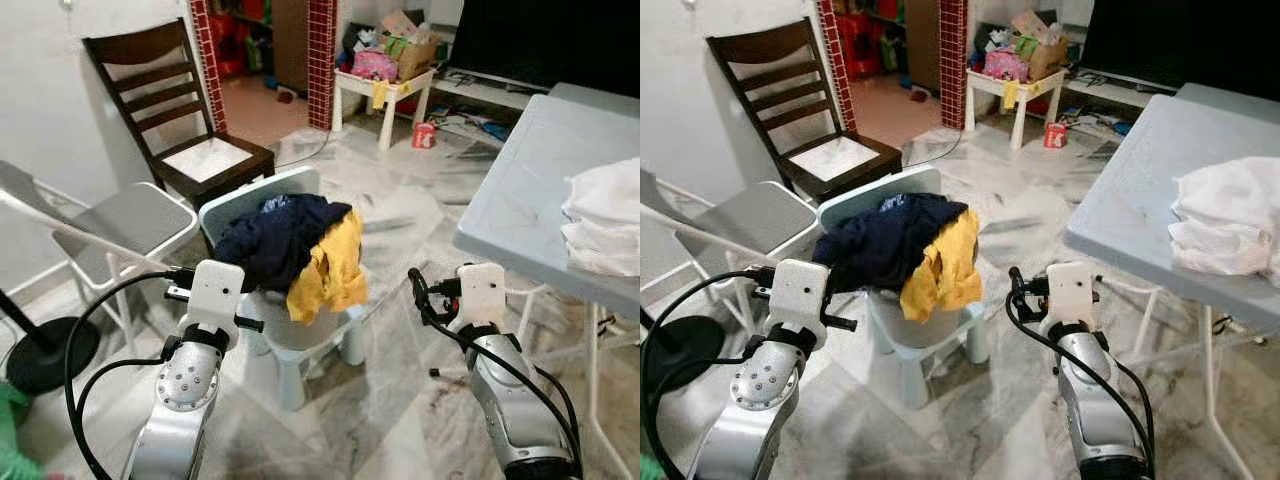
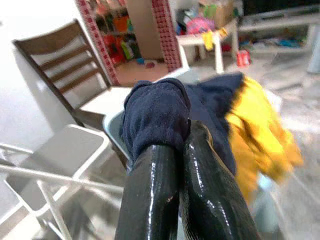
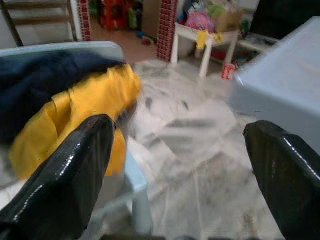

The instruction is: Hang hanger

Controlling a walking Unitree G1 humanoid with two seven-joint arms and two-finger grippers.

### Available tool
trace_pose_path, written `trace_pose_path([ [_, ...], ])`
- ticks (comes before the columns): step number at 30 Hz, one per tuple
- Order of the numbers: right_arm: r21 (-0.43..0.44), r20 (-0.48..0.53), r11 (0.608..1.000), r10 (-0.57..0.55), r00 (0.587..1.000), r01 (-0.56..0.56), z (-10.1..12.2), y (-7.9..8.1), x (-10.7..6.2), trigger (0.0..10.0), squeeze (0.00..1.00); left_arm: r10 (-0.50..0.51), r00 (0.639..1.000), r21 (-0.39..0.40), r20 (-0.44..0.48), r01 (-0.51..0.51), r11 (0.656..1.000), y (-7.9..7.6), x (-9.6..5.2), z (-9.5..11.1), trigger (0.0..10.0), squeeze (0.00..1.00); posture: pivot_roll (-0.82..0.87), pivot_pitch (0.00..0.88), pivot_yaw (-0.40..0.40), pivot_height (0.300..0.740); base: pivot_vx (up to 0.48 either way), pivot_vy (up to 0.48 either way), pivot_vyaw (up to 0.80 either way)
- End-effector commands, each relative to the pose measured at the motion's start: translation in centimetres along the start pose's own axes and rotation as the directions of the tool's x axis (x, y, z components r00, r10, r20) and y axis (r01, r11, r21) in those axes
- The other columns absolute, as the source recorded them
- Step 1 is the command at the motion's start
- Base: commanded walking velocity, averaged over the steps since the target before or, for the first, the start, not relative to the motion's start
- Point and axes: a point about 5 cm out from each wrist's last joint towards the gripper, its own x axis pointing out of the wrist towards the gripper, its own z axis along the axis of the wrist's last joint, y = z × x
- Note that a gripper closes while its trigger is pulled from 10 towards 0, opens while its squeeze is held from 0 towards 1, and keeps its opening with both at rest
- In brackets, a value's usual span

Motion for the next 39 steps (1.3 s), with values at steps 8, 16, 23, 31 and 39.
trace_pose_path([
  [8,-0.002,0.004,1.000,-0.023,1.000,0.023,0.0,-0.2,0.0,10.0,0.00,-0.026,0.999,0.010,0.036,0.025,1.000,-0.1,0.3,0.6,10.0,0.00,0.00,0.000,0.014,0.740,-0.113,0.000,0.00],
  [16,-0.001,-0.004,1.000,-0.030,1.000,0.030,-0.1,-0.3,-0.1,10.0,0.00,-0.035,0.999,-0.106,0.033,0.039,0.994,0.6,0.7,0.5,10.0,0.00,0.00,0.000,0.016,0.740,0.000,0.000,-0.13],
  [23,-0.004,-0.007,1.000,-0.027,1.000,0.027,-0.2,-0.3,-0.2,10.0,0.00,-0.053,0.998,-0.150,0.043,0.058,0.987,0.5,1.0,0.7,10.0,0.00,-0.01,0.000,0.017,0.740,0.000,0.000,-0.76],
  [31,-0.004,-0.011,1.000,-0.027,1.000,0.027,-0.4,-0.2,-0.2,10.0,0.00,-0.081,0.996,-0.162,0.036,0.086,0.983,0.2,1.0,0.4,10.0,0.00,-0.01,0.000,0.022,0.740,0.000,0.000,-0.80],
  [39,-0.004,-0.013,1.000,-0.027,1.000,0.027,-0.5,-0.1,-0.3,10.0,0.00,-0.120,0.992,-0.157,0.024,0.122,0.980,0.3,1.2,0.0,10.0,0.00,-0.01,0.000,0.027,0.740,0.157,0.000,-0.80],
])
